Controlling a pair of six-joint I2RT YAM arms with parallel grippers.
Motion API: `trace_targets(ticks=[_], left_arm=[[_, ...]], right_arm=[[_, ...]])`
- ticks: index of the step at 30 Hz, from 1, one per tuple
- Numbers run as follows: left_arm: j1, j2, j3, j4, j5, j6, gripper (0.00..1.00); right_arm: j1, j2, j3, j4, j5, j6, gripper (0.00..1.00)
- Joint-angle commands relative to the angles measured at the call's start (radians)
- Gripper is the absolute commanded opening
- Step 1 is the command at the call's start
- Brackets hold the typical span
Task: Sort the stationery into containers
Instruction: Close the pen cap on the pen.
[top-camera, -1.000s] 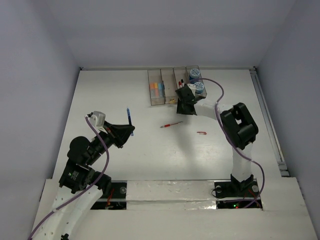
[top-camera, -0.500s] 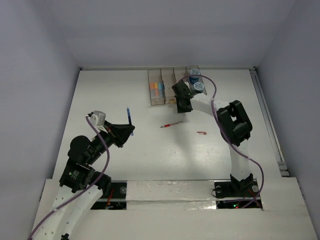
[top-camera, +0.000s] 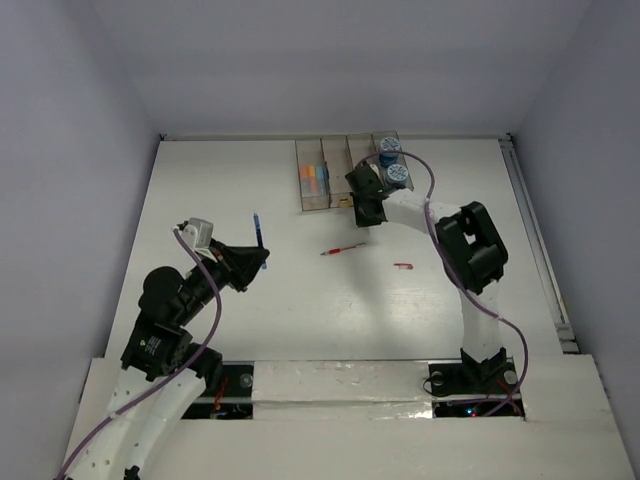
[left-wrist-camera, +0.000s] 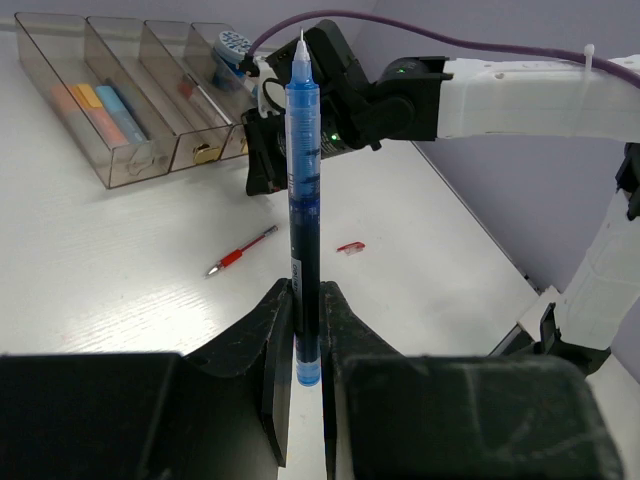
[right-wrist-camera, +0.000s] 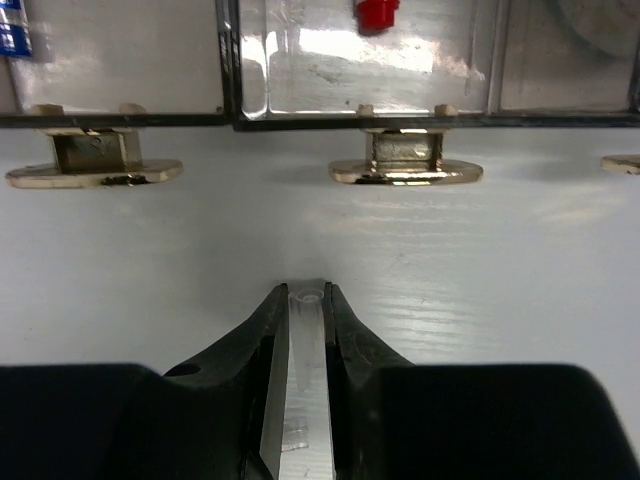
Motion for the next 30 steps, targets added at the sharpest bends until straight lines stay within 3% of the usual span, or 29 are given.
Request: trace_targets(ticks=[1,8,12,18,26,30], left_arm=[[0.006,0.014,0.006,0.040,0.006,0.011,0.00],[0.015,0.037,0.002,0.046,0.020,0.011,0.00],[0.015,0.058,-0.003,0.060,0.050,0.011,0.00],[0.025,0.073,-0.010,0.091,0.122,0.015,0.00],[0.025,0.087,-0.018,0.111,0.182,0.018,0.00],[0.025,0.089,-0.021,0.109,0.196,0.021,0.00]], right_arm=[[-0.024,-0.032,-0.078,0.007,0.048,-0.034,0.00],[-0.024,-0.309,-0.221,0.323,-0.005,-0.104,0.00],[0.012,-0.492,-0.314,0.441,-0.125,-0.043,0.00],[0.111,-0.716,-0.477,0.771,-0.234,0.130,0.00],[0.302,-0.748,-0.526,1.196,-0.217,0.212,0.00],[0.336,-0.716,-0.512,1.296,-0.220,0.202,0.00]])
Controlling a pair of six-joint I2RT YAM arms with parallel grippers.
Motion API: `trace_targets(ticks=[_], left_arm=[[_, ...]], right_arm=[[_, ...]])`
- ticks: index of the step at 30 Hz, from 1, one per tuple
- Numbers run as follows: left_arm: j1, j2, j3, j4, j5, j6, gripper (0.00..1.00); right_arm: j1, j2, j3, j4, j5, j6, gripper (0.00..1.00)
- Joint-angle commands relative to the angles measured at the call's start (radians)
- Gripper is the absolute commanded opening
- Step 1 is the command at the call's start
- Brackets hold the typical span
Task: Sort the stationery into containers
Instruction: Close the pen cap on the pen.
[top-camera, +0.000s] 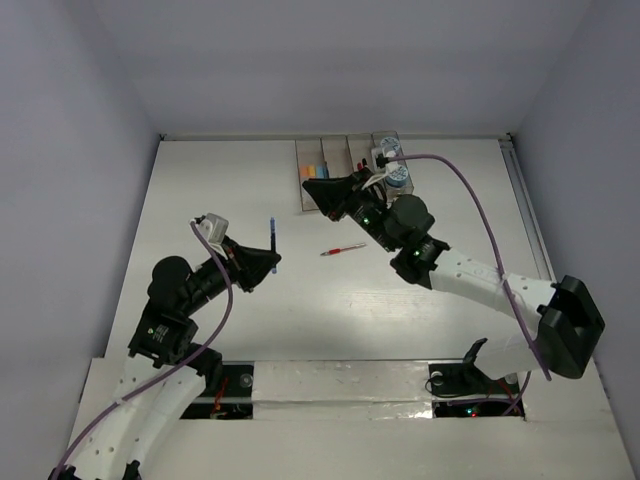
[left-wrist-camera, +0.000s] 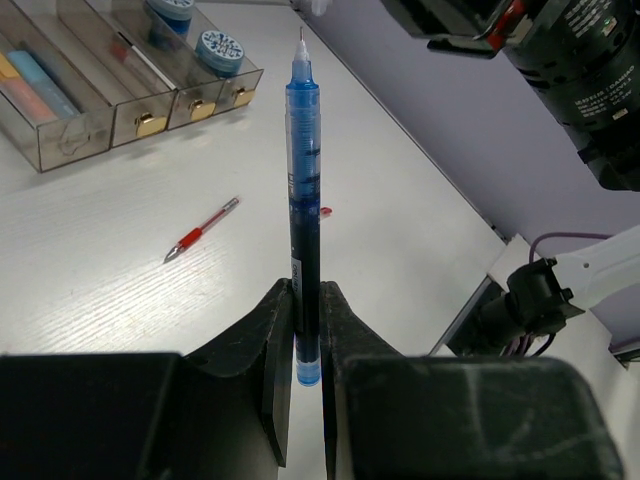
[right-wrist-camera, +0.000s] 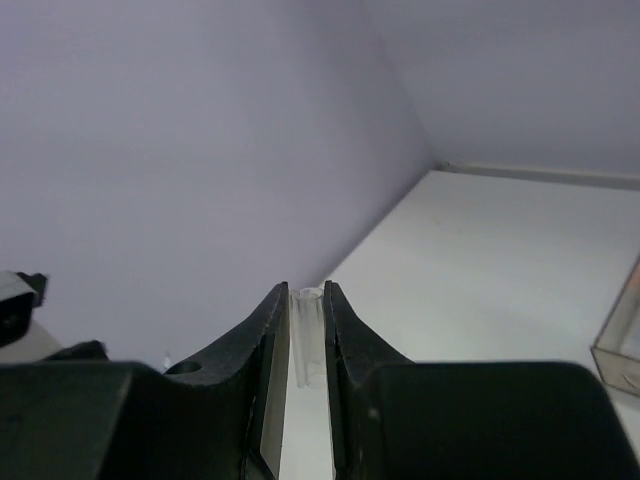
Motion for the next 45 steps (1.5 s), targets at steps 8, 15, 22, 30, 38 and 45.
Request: trace_targets(ticks=[8,15,22,30,38,45], left_arm=[[0.005,0.029,-0.014,0.082,0.058,0.018,0.00],[0.005,0.043,-0.014,0.085,0.072,0.015,0.00],[0.005,0.040,-0.016,0.085,0.069,0.013,0.00],[0.005,0.043,-0.016,0.084,0.067,0.015,0.00],[0.005,0.035,-0.013,0.076,0.046,0.015,0.00],[0.005,0.021,-0.011,0.070,0.017,0.015,0.00]], right_arm=[[0.073,0.086,0.098,0.241,-0.071,0.034,0.00],[0.091,0.115,0.101,0.275,-0.097,0.076,0.00],[0.091,0.114,0.097,0.273,-0.123,0.088,0.00],[0.101,0.129,0.098,0.267,-0.139,0.100,0.00],[0.101,0.146,0.086,0.275,-0.151,0.123,0.00],[0.101,0.150,0.068,0.289,-0.160,0.142,0.00]])
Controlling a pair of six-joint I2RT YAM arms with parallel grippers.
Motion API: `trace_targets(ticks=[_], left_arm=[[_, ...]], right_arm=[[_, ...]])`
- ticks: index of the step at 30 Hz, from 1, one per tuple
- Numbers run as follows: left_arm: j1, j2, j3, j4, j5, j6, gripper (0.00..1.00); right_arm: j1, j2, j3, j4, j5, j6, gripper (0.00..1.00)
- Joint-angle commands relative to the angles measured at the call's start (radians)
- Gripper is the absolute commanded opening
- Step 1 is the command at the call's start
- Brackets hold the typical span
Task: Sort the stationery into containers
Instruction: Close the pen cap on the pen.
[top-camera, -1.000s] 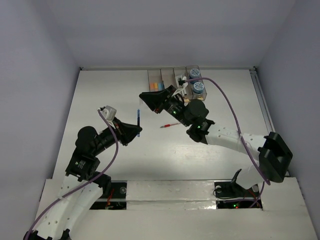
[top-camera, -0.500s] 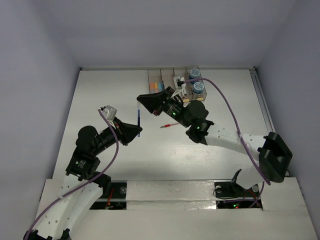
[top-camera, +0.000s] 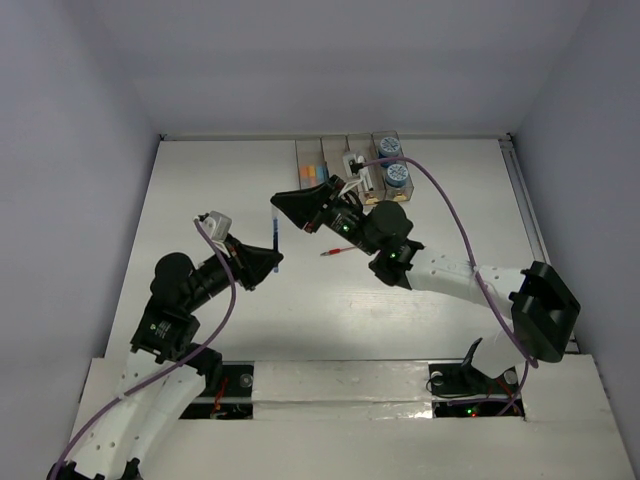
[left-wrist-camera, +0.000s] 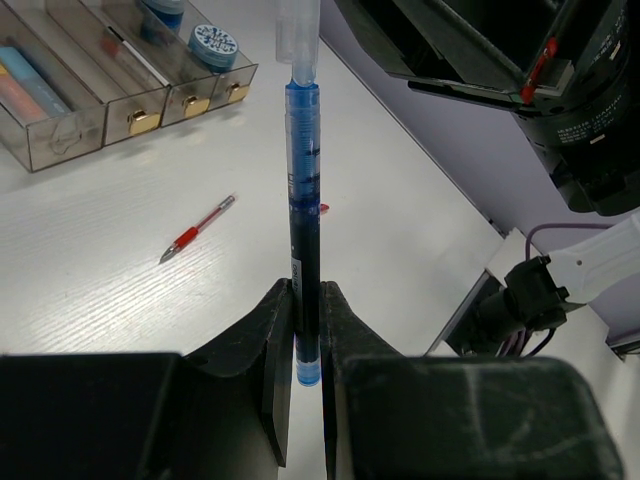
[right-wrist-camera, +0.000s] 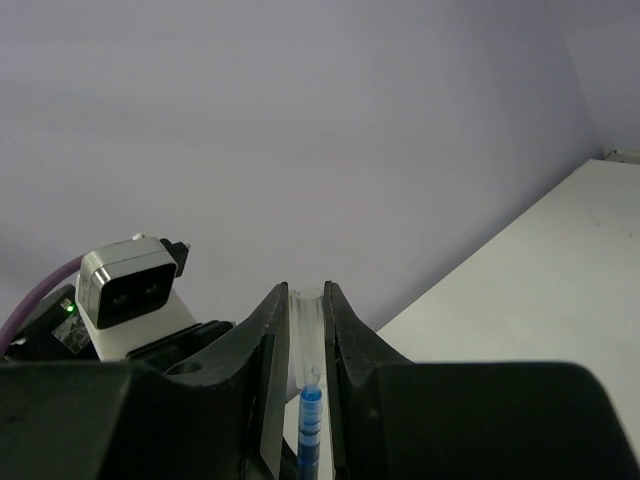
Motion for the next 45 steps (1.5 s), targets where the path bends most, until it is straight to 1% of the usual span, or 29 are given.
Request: trace_targets(ticks=[1,5,10,11,15,16,22,29,35,45], left_arm=[[0.005,-0.015,-0.006,0.045,-0.018,0.010,0.00],[0.005,-0.034,-0.004,0.044,-0.053,0.008,0.00],[0.005,-0.036,-0.004,0.044,-0.058,0.006,0.00],[0.005,-0.036,-0.004,0.044,-0.058,0.006,0.00],[0.005,-0.042,-0.004,0.044,-0.058,0.008,0.00],[0.005,-0.044,-0.004,0.044,-0.058,0.010,0.00],[0.005,-0.050,-0.003,0.044,-0.061,0.011,0.00],[0.005,-0.059,0.000,0.044,-0.073,0.013,0.00],[0.014,-0.074,0.006,0.044,-0.092,0.016,0.00],[0.014,-0.024,0.063,0.061,-0.112,0.040,0.00]], right_arm=[[0.020,0.004,0.005,0.078,-0.014,0.020,0.00],[0.020,-0.007,-0.027,0.084,-0.017,0.030,0.00],[0.029,-0.007,-0.027,0.063,-0.052,0.066,0.00],[0.029,-0.006,-0.022,0.026,-0.064,0.073,0.00],[0.029,-0.001,-0.021,-0.011,-0.071,0.088,0.00],[0.029,0.001,-0.010,-0.044,-0.072,0.088,0.00],[0.029,0.005,-0.015,-0.078,-0.095,0.096,0.00],[0.029,0.016,-0.005,-0.224,-0.156,0.079,0.00],[0.039,0.017,-0.093,-0.206,-0.193,0.112,0.00],[0.068,0.022,-0.133,-0.207,-0.241,0.134,0.00]])
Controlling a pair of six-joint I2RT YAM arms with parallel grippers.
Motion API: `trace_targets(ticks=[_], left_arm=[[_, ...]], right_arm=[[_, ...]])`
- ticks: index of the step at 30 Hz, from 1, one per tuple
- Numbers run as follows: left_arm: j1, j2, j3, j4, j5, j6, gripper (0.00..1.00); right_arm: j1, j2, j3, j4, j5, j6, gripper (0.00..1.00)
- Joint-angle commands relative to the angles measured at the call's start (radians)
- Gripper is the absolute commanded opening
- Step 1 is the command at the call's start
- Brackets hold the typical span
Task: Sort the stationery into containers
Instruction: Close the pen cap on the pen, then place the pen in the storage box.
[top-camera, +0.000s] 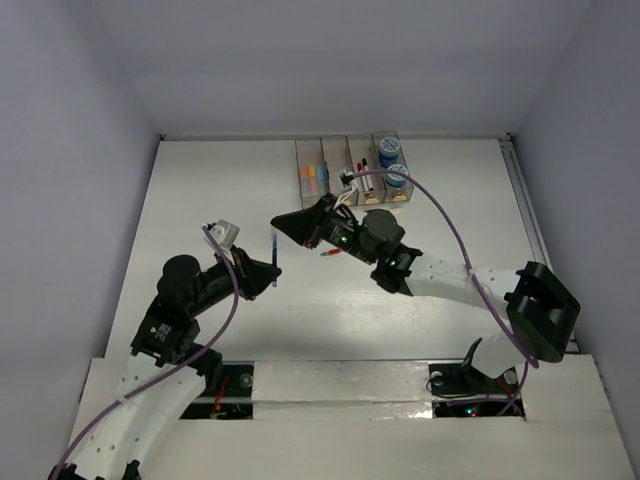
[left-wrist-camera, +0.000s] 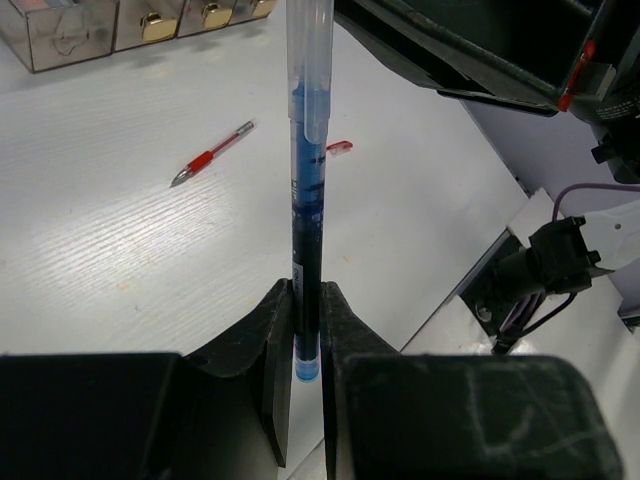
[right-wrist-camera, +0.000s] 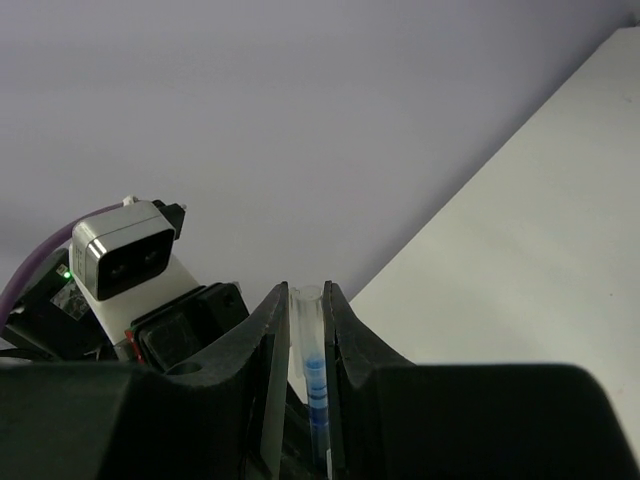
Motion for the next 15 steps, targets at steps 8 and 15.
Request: trace_targets(ticks=[8,15], left_arm=[[0.015,0.092,0.192,0.232,-0.117,0.078,0.00],[0.015,0.134,0.274,0.270,-0.131,0.078,0.00]], right_arm=[[0.075,0.018,-0.088,-0.111,-0.168,0.013,0.00],[0.103,0.030,-0.137,-0.084,-0.163,0.031,0.00]])
